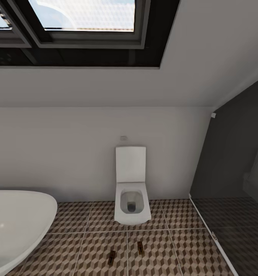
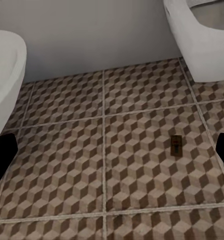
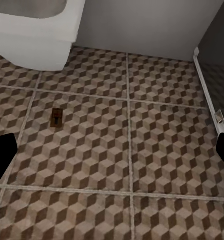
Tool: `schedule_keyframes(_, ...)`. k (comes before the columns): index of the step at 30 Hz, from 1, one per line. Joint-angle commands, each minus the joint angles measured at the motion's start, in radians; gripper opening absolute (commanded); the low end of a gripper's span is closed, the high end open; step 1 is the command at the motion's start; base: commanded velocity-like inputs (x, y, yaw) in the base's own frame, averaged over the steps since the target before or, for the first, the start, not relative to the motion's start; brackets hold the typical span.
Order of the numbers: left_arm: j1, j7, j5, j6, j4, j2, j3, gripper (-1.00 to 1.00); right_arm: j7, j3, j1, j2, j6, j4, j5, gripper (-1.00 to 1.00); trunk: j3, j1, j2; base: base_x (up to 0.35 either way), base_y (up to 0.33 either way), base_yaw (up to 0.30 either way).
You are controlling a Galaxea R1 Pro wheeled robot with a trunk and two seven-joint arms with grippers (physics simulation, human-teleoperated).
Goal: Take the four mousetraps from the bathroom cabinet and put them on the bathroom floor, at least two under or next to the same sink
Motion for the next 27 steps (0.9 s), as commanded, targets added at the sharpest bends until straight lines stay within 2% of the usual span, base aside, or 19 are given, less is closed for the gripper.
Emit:
schedule_keyframes(1, 0.004, 0.006, 0.003, -0.012, 0.003, -0.001, -0.009, 1.0, -0.003, 0.006, 0.006, 0.001, -0.012, 0.001, 0.0, 1.0, -0.001, 0.001, -0.001, 0.0, 0.0, 0.0)
schedule_keyframes(4, 0.017, 0.006, 0.003, -0.037, 0.003, -0.001, -0.009, 1.0, -0.003, 0.006, 0.023, 0.005, -0.039, 0.001, 0.0, 1.0, -0.001, 0.001, -0.001, 0.0, 0.0, 0.0)
schedule_keyframes(9, 0.04, 0.008, 0.003, -0.037, 0.003, -0.003, -0.009, 1.0, -0.004, 0.006, 0.053, 0.019, -0.117, 0.001, 0.001, 1.0, -0.001, 0.001, -0.001, 0.0, 0.0, 0.0)
schedule_keyframes(12, 0.045, 0.008, 0.003, -0.037, 0.003, -0.004, -0.009, 1.0, -0.004, 0.006, 0.059, 0.023, -0.139, 0.001, 0.001, 1.0, -0.001, 0.001, -0.001, 0.0, 0.0, 0.0)
schedule_keyframes(27, 0.052, 0.011, 0.003, -0.037, 0.002, -0.01, -0.009, 1.0, -0.006, 0.005, 0.065, 0.032, -0.156, -0.001, 0.001, 1.0, -0.001, 0.001, -0.001, 0.0, 0.0, 0.0)
